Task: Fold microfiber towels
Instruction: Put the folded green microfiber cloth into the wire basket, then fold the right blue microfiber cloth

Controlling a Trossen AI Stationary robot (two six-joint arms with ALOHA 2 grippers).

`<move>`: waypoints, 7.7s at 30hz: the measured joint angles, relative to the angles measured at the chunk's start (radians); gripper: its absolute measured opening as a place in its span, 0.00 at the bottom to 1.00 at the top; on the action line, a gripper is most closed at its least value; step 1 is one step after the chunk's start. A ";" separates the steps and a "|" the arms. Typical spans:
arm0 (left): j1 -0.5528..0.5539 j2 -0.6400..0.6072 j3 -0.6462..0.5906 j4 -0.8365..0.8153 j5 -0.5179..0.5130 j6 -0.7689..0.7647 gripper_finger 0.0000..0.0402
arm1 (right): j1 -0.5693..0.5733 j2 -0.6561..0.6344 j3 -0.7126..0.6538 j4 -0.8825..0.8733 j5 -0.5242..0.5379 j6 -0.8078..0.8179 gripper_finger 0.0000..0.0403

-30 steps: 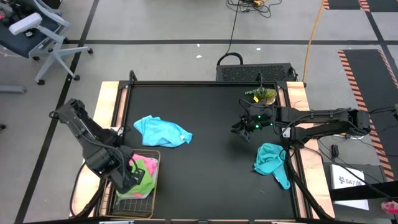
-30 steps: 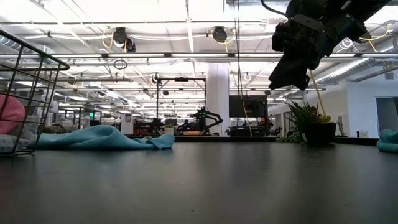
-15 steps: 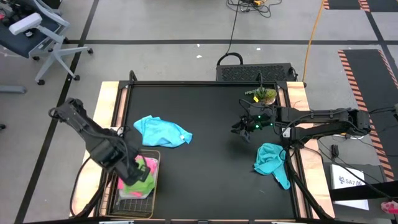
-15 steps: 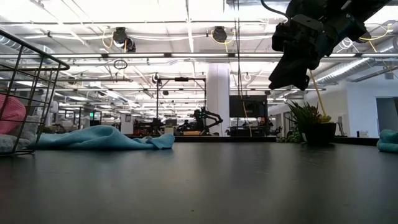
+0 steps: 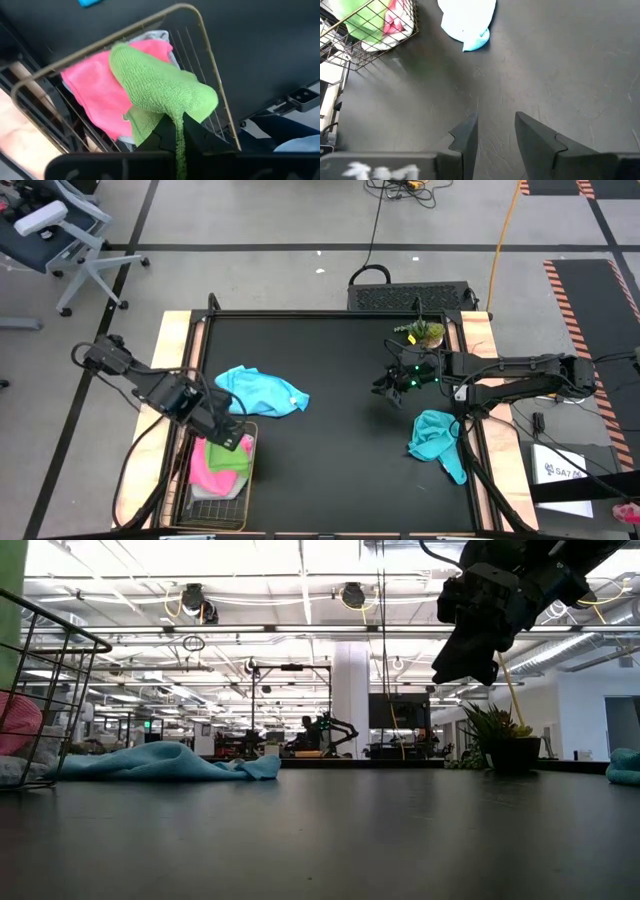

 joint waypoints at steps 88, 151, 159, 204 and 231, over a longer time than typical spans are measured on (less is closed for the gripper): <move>0.014 -0.094 0.001 -0.097 -0.309 -0.195 0.00 | -0.017 0.000 0.000 0.067 -0.071 -0.050 0.30; -0.137 -0.037 -0.159 -0.094 -0.832 -0.555 0.58 | 0.058 0.272 0.167 0.523 -0.287 -0.097 0.19; -0.085 -0.038 -0.159 -0.097 -0.984 -0.384 0.58 | 0.092 0.572 0.553 0.252 -0.360 -0.343 0.01; 0.115 -0.233 0.113 -0.096 -1.178 0.520 0.58 | 0.133 0.895 0.881 -1.163 0.026 -0.272 0.00; 0.365 -0.233 0.113 -0.094 -1.169 0.671 0.58 | 0.550 0.128 0.058 -0.720 -0.068 1.105 0.00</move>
